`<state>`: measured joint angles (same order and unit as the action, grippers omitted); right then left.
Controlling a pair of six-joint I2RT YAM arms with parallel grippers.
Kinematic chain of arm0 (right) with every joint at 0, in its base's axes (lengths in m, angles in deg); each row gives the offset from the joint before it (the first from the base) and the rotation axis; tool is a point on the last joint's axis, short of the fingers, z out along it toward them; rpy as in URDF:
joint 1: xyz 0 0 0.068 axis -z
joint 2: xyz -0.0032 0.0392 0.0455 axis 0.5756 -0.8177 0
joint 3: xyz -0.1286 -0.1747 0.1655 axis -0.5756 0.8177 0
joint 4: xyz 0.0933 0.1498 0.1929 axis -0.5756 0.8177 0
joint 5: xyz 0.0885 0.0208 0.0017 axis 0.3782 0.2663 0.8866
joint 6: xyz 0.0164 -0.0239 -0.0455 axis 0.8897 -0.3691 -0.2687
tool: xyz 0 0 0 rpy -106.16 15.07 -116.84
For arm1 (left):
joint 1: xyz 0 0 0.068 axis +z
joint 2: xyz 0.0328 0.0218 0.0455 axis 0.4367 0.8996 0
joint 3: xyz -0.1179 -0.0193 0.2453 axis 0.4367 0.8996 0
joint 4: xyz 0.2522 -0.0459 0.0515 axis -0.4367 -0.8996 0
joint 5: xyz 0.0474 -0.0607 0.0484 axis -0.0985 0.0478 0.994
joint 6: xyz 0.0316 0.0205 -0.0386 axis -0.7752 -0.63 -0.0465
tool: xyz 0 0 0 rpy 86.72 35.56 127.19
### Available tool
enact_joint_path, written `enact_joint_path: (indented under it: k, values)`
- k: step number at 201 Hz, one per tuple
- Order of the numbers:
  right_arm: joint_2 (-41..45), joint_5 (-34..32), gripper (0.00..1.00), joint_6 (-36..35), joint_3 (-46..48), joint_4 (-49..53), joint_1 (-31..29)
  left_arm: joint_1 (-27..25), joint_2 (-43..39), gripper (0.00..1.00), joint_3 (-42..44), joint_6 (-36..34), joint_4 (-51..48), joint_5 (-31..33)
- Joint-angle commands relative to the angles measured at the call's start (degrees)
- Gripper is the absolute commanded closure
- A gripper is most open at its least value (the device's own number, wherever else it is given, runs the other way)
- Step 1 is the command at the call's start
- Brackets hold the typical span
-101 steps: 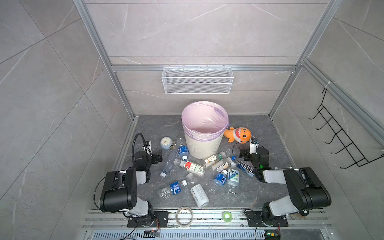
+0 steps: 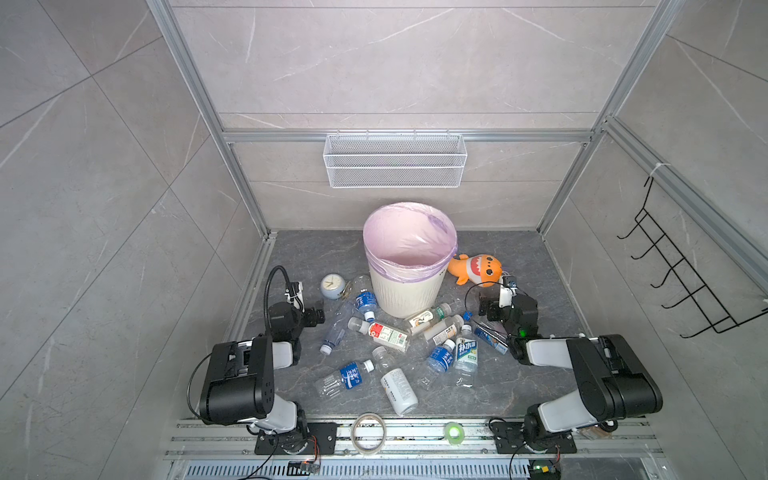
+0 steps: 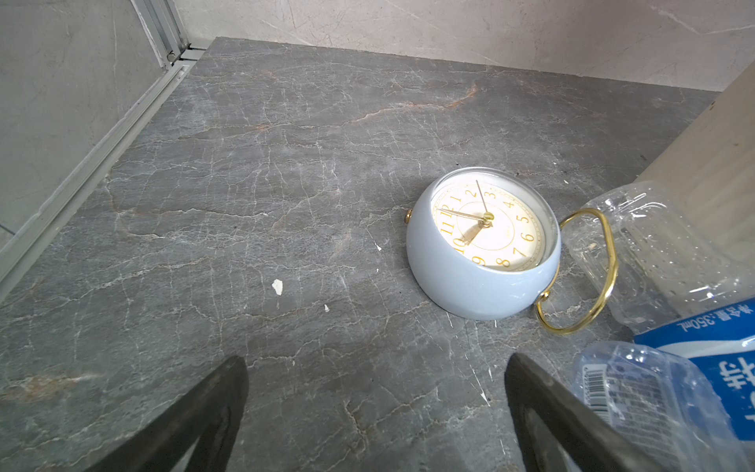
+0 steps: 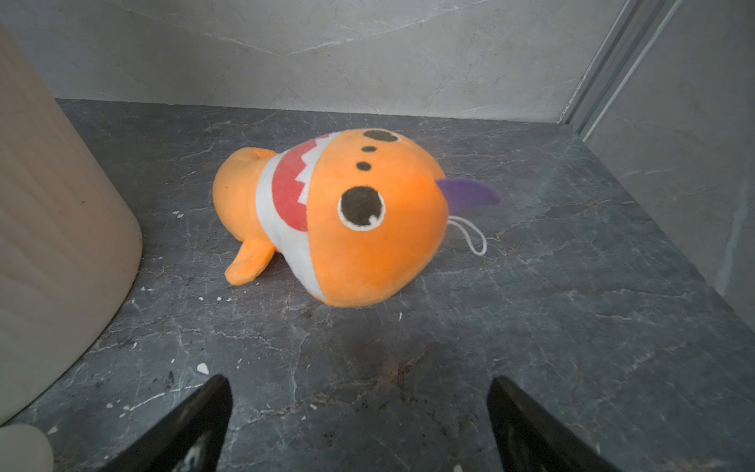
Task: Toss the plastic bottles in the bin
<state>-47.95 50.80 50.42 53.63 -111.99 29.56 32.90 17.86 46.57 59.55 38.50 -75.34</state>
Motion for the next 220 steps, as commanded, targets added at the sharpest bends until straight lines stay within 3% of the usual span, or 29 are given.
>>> enact_joint_path:
  k: [1,127,139,171,184,201,220]
  values:
    - [-0.1,-0.7,0.0,0.6,0.5,-1.3,-0.4,-0.3,-0.1,0.0,-0.6,0.4,2.4,0.8]
    - [0.1,-0.7,0.0,0.3,0.8,-1.6,-0.4,-0.5,-0.8,0.0,-1.5,0.1,-0.1,1.7]
    - [0.3,-4.4,0.0,1.0,0.7,-1.9,-1.0,-1.6,-2.3,0.0,-1.7,-0.4,-1.3,3.2]
    - [4.0,-15.0,0.0,3.2,-0.5,3.2,-2.3,-7.3,-12.7,0.0,-2.7,-0.9,-12.4,14.3]
    - [7.5,-20.5,0.01,5.1,-3.5,13.2,-3.5,-8.8,-17.1,0.0,-2.8,0.8,-15.9,18.6]
    - [11.5,-26.2,0.01,10.7,-7.7,25.9,-3.6,-10.7,-22.1,0.0,-3.5,6.0,-20.5,24.8]
    - [16.0,-25.9,0.01,16.7,-11.3,36.4,-3.6,-11.3,-26.3,0.0,-6.4,15.8,-30.0,29.6]
